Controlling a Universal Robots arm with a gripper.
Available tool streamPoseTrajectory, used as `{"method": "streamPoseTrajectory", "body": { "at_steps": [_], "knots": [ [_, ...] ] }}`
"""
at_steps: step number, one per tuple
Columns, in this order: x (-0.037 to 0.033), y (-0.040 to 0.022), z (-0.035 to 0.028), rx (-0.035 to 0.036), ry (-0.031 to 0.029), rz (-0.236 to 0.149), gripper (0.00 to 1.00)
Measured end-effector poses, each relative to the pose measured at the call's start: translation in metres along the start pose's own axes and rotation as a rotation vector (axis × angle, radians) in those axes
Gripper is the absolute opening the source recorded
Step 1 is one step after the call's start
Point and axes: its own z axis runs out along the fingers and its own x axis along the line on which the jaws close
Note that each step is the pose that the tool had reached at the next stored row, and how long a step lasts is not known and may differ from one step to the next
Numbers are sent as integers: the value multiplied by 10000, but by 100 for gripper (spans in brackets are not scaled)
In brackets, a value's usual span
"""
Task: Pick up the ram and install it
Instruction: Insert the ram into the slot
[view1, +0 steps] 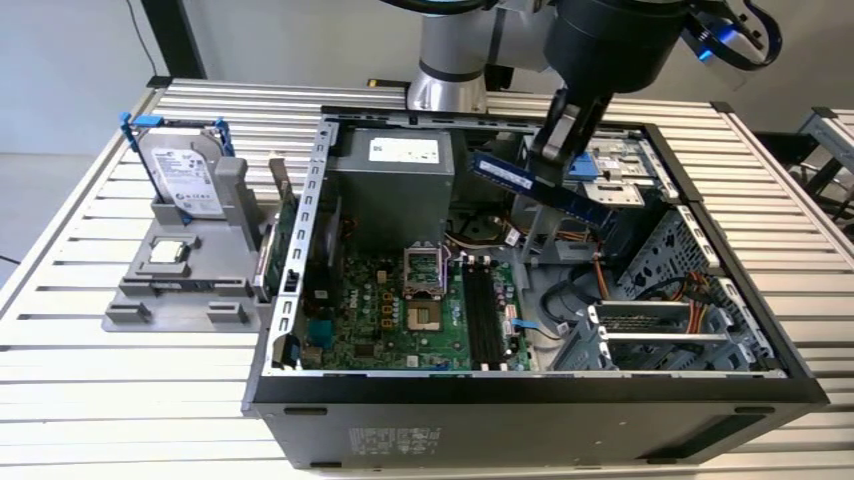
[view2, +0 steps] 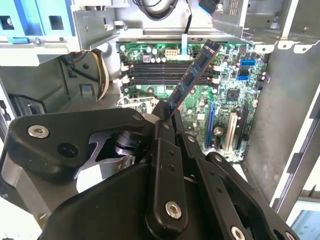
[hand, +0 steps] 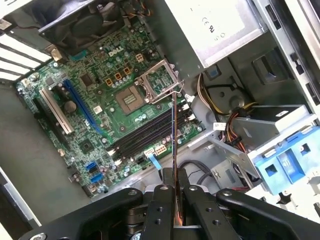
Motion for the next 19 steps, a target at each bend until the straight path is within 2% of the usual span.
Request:
{"method": "streamPoseTrajectory", "body": {
  "at_steps": [19],
  "knots": [
    [0, 0, 1, 84, -52, 1586, 0]
  ]
}}
